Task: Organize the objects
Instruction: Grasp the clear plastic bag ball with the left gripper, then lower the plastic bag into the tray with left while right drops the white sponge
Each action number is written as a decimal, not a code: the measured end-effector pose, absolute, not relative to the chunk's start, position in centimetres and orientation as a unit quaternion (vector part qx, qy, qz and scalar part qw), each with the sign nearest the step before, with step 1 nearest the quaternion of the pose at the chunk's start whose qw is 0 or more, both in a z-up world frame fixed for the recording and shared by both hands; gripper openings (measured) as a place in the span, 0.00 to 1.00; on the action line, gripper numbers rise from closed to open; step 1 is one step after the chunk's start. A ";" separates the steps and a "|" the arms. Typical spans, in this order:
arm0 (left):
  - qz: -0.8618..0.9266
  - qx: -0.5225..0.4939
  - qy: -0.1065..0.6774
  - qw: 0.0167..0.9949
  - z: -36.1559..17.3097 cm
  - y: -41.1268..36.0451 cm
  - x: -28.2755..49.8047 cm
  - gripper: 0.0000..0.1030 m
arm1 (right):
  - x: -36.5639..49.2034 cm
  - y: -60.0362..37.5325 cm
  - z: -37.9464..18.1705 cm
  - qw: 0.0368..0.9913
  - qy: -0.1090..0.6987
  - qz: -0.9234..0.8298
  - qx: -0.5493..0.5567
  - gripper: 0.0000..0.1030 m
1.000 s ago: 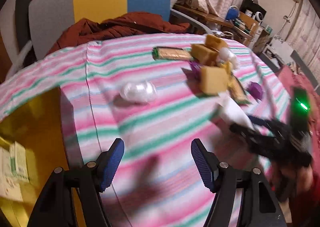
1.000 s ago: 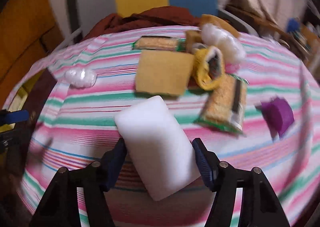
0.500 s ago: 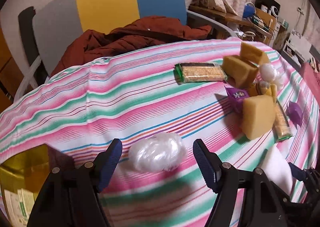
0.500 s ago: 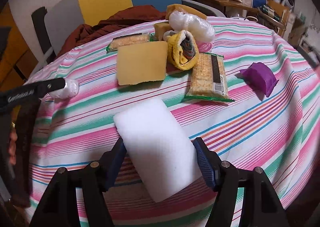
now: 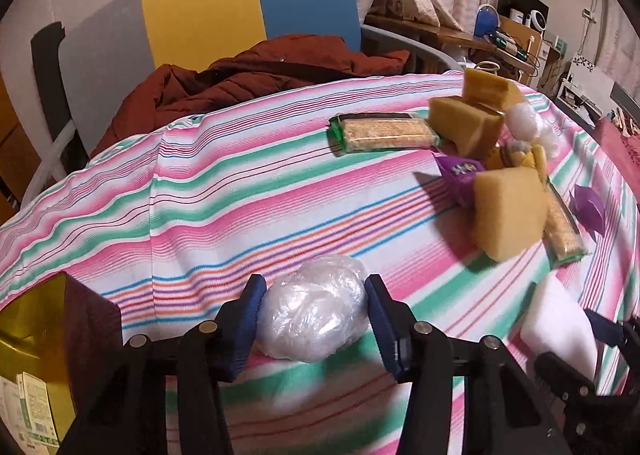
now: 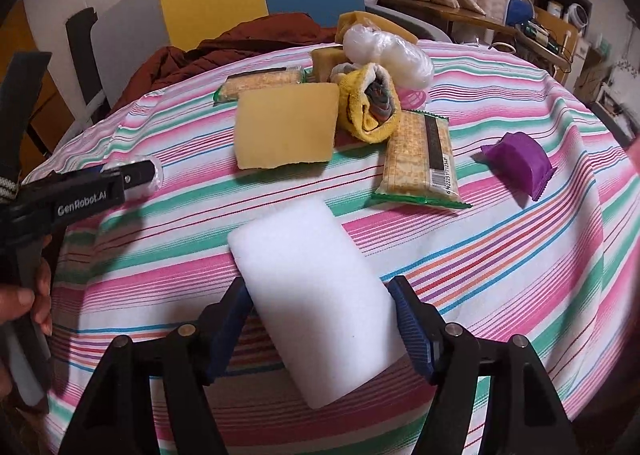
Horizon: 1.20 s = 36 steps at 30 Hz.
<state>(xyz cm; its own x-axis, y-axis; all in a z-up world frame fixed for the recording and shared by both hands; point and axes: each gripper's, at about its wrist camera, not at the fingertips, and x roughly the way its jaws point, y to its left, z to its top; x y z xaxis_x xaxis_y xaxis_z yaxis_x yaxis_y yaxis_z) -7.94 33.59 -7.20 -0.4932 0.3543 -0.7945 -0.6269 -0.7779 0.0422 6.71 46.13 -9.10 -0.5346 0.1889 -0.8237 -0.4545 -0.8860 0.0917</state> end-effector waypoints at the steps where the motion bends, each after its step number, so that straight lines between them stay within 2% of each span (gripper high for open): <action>1: 0.849 -0.410 0.164 0.290 -7.2 33.5 -7.7 0.50 | 6.7 46.2 -9.1 0.186 0.151 0.863 -0.444 0.70; 8: 0.847 -0.422 0.126 0.298 -7.4 31.7 -6.2 0.49 | 6.9 46.9 -8.8 0.189 0.179 0.859 -0.442 0.69; 15: 0.836 -0.446 0.079 0.310 -7.3 29.7 -4.8 0.46 | 8.4 47.3 -7.7 0.177 0.258 0.851 -0.423 0.65; 26: 0.833 -0.434 0.019 0.343 -4.3 25.2 -1.2 0.45 | 8.9 43.5 -6.2 0.147 0.249 0.857 -0.427 0.65; 36: 0.857 -0.394 0.003 0.332 -1.0 18.1 1.0 0.45 | 7.4 38.0 -3.3 0.088 0.231 0.876 -0.414 0.65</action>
